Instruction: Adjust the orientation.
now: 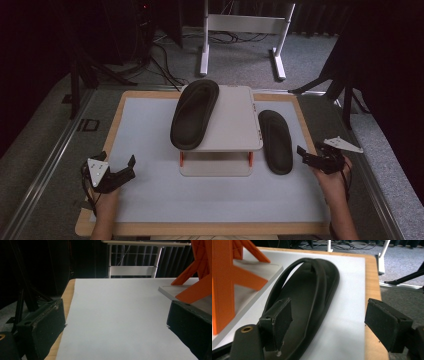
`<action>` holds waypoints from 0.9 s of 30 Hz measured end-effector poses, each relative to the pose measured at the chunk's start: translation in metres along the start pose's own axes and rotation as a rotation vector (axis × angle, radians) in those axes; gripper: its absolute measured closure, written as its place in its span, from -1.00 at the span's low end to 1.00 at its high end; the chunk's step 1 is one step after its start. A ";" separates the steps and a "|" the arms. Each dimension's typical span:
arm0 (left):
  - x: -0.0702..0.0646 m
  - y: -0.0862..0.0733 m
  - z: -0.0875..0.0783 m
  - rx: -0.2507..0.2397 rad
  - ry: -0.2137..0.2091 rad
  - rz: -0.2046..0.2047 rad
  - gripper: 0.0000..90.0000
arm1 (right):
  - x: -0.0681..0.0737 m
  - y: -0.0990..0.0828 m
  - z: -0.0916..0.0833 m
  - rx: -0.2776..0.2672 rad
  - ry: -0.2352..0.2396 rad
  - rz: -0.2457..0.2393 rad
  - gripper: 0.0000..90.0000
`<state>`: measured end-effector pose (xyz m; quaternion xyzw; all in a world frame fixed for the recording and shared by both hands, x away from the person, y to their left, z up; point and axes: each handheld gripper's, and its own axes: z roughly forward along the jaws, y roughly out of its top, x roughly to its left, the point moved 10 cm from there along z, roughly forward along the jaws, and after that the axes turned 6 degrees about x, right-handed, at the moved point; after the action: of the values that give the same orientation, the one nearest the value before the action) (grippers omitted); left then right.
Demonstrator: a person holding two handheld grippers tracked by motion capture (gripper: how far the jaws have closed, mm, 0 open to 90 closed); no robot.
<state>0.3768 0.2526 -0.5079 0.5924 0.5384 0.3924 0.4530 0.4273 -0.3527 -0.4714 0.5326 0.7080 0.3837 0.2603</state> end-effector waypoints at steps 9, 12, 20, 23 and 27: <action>0.000 0.000 0.000 -0.001 -0.006 -0.004 -0.96 | -0.004 0.022 0.007 0.103 -0.018 -0.047 -0.34; -0.001 0.000 0.000 0.000 -0.008 -0.005 -0.96 | -0.004 0.026 0.017 0.184 0.003 -0.056 -0.37; -0.001 0.000 0.001 0.007 -0.017 -0.006 -0.96 | -0.002 0.036 0.036 0.294 0.024 -0.092 -0.26; -0.001 -0.001 0.001 0.009 -0.018 -0.005 -0.96 | -0.001 0.039 0.041 0.330 0.039 -0.102 -0.23; -0.001 -0.001 0.001 0.011 -0.021 -0.003 -0.96 | 0.002 0.046 0.050 0.399 0.055 -0.105 -0.19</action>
<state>0.3775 0.2510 -0.5087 0.5983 0.5366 0.3825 0.4558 0.4912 -0.3315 -0.4626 0.5254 0.8036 0.2361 0.1499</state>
